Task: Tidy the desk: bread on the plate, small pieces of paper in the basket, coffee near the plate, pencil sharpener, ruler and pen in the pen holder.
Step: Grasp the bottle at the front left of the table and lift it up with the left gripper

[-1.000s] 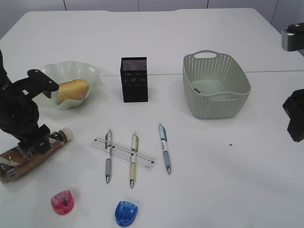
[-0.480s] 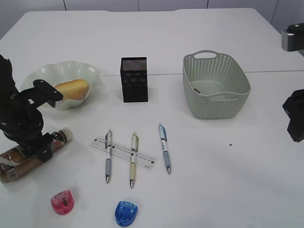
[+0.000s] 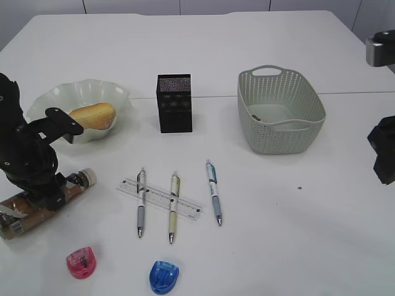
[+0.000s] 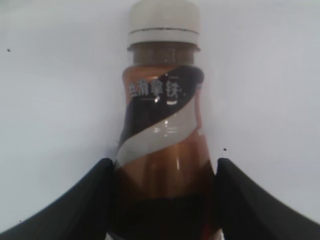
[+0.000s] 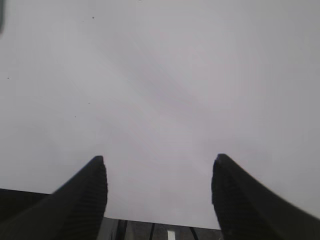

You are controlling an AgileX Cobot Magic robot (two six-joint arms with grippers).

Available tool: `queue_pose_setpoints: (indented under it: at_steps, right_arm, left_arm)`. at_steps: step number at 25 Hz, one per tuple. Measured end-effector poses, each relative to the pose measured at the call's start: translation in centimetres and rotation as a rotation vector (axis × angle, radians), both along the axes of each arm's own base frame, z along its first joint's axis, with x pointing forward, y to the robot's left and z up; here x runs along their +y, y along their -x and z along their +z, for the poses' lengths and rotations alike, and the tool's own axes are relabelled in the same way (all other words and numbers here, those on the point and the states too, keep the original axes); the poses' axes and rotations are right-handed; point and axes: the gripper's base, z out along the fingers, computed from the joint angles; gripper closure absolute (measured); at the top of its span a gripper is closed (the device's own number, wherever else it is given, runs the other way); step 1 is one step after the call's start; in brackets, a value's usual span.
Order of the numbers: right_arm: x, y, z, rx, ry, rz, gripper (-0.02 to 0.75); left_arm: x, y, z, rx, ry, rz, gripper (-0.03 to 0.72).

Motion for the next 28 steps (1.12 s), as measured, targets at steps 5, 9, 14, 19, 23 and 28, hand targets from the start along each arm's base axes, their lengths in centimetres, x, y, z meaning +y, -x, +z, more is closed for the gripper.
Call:
queue_pose_setpoints:
  at_steps: [5, 9, 14, 19, 23, 28]
  right_arm:
    - [0.0, 0.0, 0.0, 0.0, 0.0, 0.0, 0.258]
    - [0.0, 0.0, 0.0, 0.0, 0.0, 0.0, 0.258]
    - [0.0, 0.0, 0.0, 0.0, 0.0, 0.0, 0.258]
    - [0.0, 0.0, 0.0, 0.0, 0.0, 0.0, 0.258]
    - [0.0, 0.0, 0.0, 0.0, 0.0, 0.0, 0.258]
    - [0.0, 0.0, 0.0, 0.0, 0.0, 0.0, 0.258]
  left_arm:
    - [-0.1, 0.0, 0.0, 0.003, 0.012, 0.012, 0.302]
    - [-0.3, 0.0, 0.0, 0.006, 0.042, 0.039, 0.309]
    - [-0.6, 0.2, 0.0, 0.03, 0.082, 0.081, 0.312]
    - [-0.4, 1.6, 0.3, 0.055, 0.09, 0.089, 0.312]
    - [0.3, 4.5, 0.8, -0.004, 0.101, 0.089, 0.312]
    - [1.1, 8.0, 2.7, -0.226, 0.181, 0.135, 0.312]
